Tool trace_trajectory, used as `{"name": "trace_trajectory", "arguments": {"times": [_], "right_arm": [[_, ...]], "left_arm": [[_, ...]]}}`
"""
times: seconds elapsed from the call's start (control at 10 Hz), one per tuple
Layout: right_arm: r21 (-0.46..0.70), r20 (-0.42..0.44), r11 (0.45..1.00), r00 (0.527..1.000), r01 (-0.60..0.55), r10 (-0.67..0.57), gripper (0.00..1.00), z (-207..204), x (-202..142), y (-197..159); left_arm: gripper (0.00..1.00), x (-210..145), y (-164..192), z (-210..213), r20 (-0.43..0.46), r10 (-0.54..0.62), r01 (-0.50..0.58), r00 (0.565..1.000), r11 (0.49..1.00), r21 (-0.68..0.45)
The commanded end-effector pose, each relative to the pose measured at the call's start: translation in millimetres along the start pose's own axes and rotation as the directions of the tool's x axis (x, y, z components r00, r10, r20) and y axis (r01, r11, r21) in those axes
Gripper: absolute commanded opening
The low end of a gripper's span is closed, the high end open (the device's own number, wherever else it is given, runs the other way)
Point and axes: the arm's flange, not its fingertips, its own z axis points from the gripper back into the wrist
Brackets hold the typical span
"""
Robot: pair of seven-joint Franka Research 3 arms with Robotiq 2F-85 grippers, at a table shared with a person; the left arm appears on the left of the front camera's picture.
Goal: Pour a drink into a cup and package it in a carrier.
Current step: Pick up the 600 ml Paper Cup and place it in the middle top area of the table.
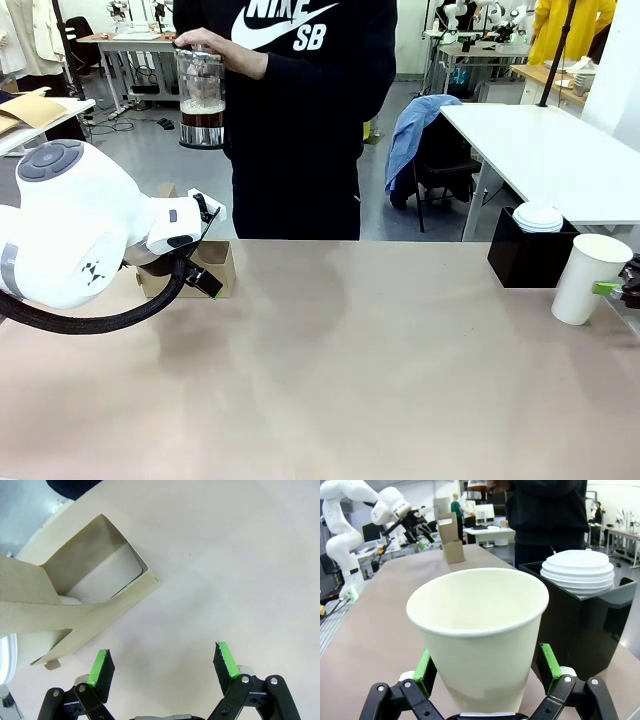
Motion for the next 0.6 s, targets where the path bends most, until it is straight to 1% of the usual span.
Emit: {"name": "trace_trajectory", "arguments": {"times": [0.0, 0.3, 0.4, 0.5], "right_arm": [[0.004, 0.005, 1.000, 1.000, -0.021, 0.021, 1.00, -15.0, 0.3, -1.9], [0.040, 0.040, 0.999, 0.999, -0.007, 0.006, 1.00, -28.3, -5.7, -3.1], [0.045, 0.052, 0.999, 0.998, -0.029, 0.027, 1.00, -28.8, -7.1, -3.3], [0.057, 0.074, 0.998, 0.997, -0.009, 0.005, 0.81, -24.0, -7.1, -5.4]], "left_arm": [[1.00, -0.3, 0.3, 0.1, 0.000, 0.001, -0.001, 1.000, 1.000, -0.001], [1.00, -0.3, 0.3, 0.1, 0.000, 0.001, -0.001, 1.000, 1.000, -0.001], [1.00, -0.3, 0.3, 0.1, 0.000, 0.001, -0.001, 1.000, 1.000, -0.001], [1.00, -0.3, 0.3, 0.1, 0.000, 0.001, -0.001, 1.000, 1.000, -0.001]]}}
